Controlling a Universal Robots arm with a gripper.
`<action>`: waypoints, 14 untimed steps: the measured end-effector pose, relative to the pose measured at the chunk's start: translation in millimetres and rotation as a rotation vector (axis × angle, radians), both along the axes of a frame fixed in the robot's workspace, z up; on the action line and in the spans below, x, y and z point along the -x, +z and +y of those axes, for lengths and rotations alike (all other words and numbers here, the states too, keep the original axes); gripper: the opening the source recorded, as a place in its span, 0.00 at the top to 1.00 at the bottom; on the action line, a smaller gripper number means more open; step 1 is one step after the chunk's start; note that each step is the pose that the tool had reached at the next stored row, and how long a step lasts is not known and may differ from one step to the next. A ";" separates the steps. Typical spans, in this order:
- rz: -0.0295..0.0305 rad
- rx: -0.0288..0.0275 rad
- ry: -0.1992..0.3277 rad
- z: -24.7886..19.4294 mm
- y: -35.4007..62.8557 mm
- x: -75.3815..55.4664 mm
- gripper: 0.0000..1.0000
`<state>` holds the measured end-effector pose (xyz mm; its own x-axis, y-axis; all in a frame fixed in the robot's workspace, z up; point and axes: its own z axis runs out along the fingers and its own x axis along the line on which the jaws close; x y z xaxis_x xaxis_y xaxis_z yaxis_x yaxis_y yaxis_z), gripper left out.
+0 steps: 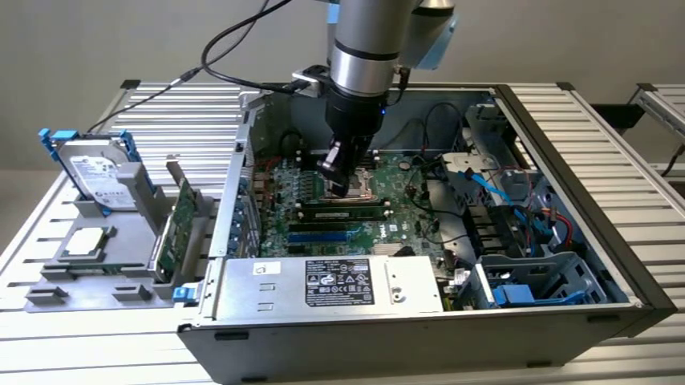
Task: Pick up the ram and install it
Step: 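Press down the ram until it locks into place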
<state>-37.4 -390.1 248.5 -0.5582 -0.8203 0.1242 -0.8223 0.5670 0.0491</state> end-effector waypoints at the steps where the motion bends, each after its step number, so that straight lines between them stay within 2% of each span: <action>1: 0.0000 0.0000 -0.016 0.0 0.0 0.0 0.89; 7: 0.0000 -0.0001 -0.102 0.0 1.0 0.0 0.89; 14: -0.0007 0.0005 -0.185 0.0 7.9 0.0 0.89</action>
